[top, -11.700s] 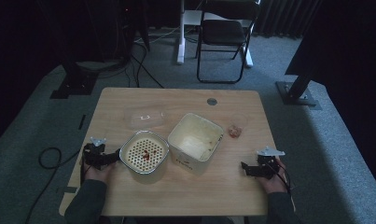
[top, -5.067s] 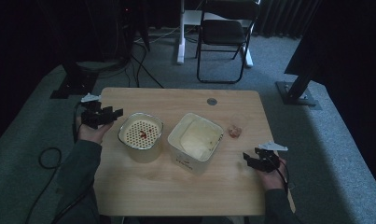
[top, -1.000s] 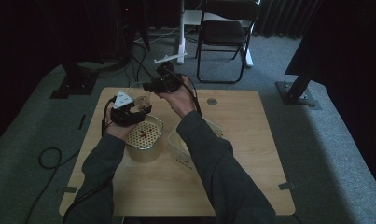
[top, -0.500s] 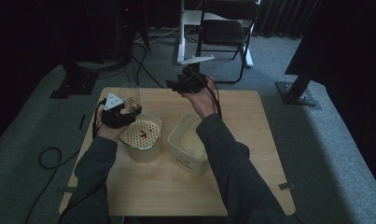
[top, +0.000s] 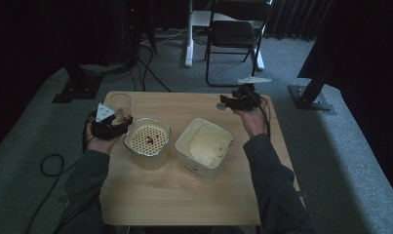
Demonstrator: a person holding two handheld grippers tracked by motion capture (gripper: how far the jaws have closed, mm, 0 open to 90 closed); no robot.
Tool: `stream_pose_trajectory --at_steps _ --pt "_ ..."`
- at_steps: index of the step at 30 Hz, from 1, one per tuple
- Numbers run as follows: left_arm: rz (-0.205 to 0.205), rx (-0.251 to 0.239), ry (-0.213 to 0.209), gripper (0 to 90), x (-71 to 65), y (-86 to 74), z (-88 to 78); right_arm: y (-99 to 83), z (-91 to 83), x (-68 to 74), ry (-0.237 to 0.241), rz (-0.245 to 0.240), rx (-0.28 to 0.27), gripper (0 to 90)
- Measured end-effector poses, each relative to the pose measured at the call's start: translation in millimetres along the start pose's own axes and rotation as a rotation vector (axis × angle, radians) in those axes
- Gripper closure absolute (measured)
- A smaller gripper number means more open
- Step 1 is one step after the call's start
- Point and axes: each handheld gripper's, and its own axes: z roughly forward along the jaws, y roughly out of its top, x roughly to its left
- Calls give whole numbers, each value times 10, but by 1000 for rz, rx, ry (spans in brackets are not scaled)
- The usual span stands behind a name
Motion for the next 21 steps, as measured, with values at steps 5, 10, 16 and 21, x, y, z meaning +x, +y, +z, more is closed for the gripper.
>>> stream_pose_trajectory --at_steps 5,10,16,21 --pt "2 17 27 422 80 -121 -71 -400 -110 -423 -90 64 23 419" --pt "12 39 56 422 111 -209 -128 -836 -155 -679 -156 114 52 414" --pt "79 53 104 422 118 -210 -247 -1523 -48 -704 -237 79 142 377" --pt "157 67 135 423 101 -187 -289 -2044 -56 -723 -261 112 184 375"
